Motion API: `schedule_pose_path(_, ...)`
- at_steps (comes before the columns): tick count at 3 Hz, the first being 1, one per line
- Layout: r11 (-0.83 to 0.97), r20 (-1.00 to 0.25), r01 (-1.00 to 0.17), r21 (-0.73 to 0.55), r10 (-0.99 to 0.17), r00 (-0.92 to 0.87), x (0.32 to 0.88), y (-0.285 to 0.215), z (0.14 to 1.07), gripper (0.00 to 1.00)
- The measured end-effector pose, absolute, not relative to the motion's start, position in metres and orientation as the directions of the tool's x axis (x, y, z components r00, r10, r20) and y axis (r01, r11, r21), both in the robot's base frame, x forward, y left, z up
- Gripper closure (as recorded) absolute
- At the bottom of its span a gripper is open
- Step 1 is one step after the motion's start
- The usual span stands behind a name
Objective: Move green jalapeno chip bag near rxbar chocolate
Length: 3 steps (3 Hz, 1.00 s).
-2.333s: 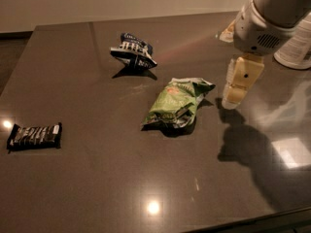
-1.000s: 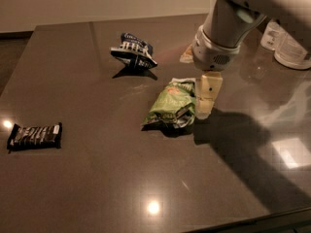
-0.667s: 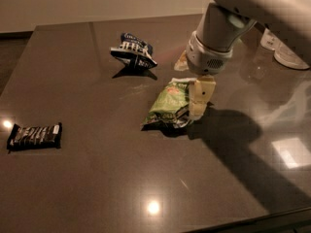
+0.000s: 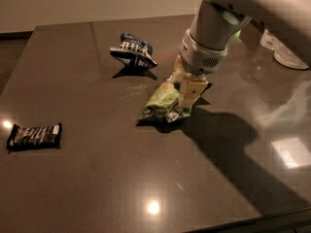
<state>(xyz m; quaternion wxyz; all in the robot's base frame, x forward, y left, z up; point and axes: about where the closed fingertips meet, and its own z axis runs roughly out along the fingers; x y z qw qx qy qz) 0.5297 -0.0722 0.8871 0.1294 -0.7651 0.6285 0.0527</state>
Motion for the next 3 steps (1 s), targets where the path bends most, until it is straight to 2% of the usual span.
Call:
schedule_pose_path(1, -0.209, -0.258, -0.964, -0.166, -0.934, 0.247, 0.522, -0.054, 0.91, 0.83)
schedule_pose_path(2, -0.245, -0.29, -0.949, -0.2, -0.91, 0.296, 0.517, -0.03, 0.932, 1.0)
schedule_pose_path(3, -0.289, -0.326, -0.929, -0.231, -0.877, 0.354, 0.513, 0.003, 0.952, 1.0)
